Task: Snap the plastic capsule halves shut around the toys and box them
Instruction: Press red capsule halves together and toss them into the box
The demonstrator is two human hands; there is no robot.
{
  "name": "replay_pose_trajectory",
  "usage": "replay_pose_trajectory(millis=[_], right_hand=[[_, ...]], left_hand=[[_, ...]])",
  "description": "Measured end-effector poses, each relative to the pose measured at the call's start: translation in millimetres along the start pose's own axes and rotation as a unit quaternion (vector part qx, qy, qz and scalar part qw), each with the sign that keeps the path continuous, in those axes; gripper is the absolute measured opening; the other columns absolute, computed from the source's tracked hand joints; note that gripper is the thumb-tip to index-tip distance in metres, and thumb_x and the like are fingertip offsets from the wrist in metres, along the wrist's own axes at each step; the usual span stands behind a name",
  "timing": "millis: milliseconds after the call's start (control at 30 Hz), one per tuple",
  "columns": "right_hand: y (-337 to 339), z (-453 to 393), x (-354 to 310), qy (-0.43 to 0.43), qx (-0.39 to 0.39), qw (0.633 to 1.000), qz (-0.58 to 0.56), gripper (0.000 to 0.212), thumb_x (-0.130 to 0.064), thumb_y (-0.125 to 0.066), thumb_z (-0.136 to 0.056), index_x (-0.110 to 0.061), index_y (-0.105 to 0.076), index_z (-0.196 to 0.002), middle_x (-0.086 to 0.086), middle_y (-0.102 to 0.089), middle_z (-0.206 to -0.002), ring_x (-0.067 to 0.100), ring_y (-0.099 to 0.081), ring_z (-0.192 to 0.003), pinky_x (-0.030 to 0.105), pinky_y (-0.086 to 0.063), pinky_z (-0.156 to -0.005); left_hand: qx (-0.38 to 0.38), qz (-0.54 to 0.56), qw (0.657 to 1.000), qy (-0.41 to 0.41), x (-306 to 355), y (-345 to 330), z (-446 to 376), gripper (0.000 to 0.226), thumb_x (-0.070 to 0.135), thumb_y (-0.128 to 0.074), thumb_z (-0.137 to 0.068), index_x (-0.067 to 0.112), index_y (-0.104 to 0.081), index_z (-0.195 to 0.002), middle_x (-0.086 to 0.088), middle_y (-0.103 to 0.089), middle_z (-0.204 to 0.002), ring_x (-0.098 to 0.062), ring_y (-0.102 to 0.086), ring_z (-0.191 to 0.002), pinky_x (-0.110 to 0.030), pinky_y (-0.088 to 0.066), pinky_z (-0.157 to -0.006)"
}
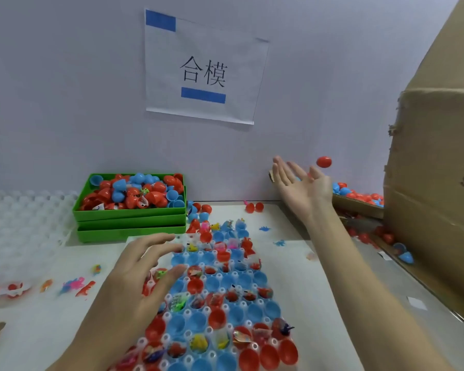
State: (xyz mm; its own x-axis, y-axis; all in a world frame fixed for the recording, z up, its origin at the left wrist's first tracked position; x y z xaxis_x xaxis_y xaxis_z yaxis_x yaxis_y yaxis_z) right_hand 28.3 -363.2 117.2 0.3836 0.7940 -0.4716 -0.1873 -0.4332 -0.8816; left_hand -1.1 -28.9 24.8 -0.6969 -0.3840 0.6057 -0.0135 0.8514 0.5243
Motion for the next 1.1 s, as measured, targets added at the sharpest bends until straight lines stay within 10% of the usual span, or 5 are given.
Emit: replay_pose_trajectory(millis=[300,500,800,933,1100], right_hand=[[41,28,71,-0.025,-0.059,0.870,0.489,0.026,-0.019,-0.048,-0.110,-0.011,-0.073,-0.111,0.005,-0.079,-0.101,0.020,-0.077,-0.094,0.023,-0.060,-0.077],[46,26,97,0.123,-0.118,0.520,0.837,0.018,-0.013,-0.059,-0.104,-0.020,-0.074,-0.111,-0.006,-0.069,-0.106,0.006,-0.063,-0.087,0.008,-0.046,-0.071],[24,14,140,0.091,-0.220,0.277,0.931,0.041,0.000,-0.059,-0.099,-0.026,-0.071,-0.128,0.009,-0.055,-0.124,0.026,-0.049,-0.117,0.039,-0.049,-0.101],[20,12,139,0.101,-0.230,0.277,0.927,0.027,-0.008,-0.066,-0.099,-0.024,-0.076,-0.119,0.005,-0.058,-0.121,0.022,-0.053,-0.114,0.034,-0.052,-0.098],[16,29,124,0.173,-0.238,0.367,0.882,0.020,-0.018,-0.062,-0.103,-0.015,-0.076,-0.117,0.003,-0.064,-0.113,0.017,-0.060,-0.099,0.015,-0.043,-0.082]], left_hand=[[0.000,-0.035,0.999,0.001,-4,4,-1,0.015,0.042,-0.059,-0.095,0.040,-0.073,-0.102,0.025,-0.058,-0.124,0.001,-0.056,-0.120,-0.030,-0.049,-0.098],[-0.007,-0.045,0.999,0.024,-4,5,-1,0.029,0.048,-0.053,-0.096,0.031,-0.076,-0.098,0.018,-0.060,-0.120,0.003,-0.056,-0.116,-0.021,-0.048,-0.095],[-0.017,-0.053,0.998,0.028,-5,8,0,0.031,0.049,-0.053,-0.098,0.028,-0.077,-0.097,0.018,-0.059,-0.120,0.002,-0.057,-0.115,-0.009,-0.040,-0.093],[-0.018,-0.060,0.997,0.034,-7,9,-1,0.034,0.050,-0.052,-0.098,0.027,-0.077,-0.099,0.018,-0.059,-0.120,0.003,-0.057,-0.111,-0.006,-0.039,-0.090],[-0.015,-0.064,0.996,0.053,-5,10,-1,0.028,0.047,-0.055,-0.098,0.029,-0.074,-0.108,0.018,-0.060,-0.116,0.005,-0.057,-0.109,0.001,-0.042,-0.084]])
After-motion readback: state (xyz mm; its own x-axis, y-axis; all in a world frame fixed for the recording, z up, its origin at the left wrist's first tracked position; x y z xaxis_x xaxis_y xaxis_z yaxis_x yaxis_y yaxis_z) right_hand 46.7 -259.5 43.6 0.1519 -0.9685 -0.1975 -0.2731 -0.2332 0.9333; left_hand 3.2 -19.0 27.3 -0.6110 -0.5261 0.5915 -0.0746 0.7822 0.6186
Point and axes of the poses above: each hand's wrist, its own z-axis away from the middle knuckle, its own y-axis out of the back of the hand, x = y × z, the point moved 3 cm from there along -z, towards the middle knuckle
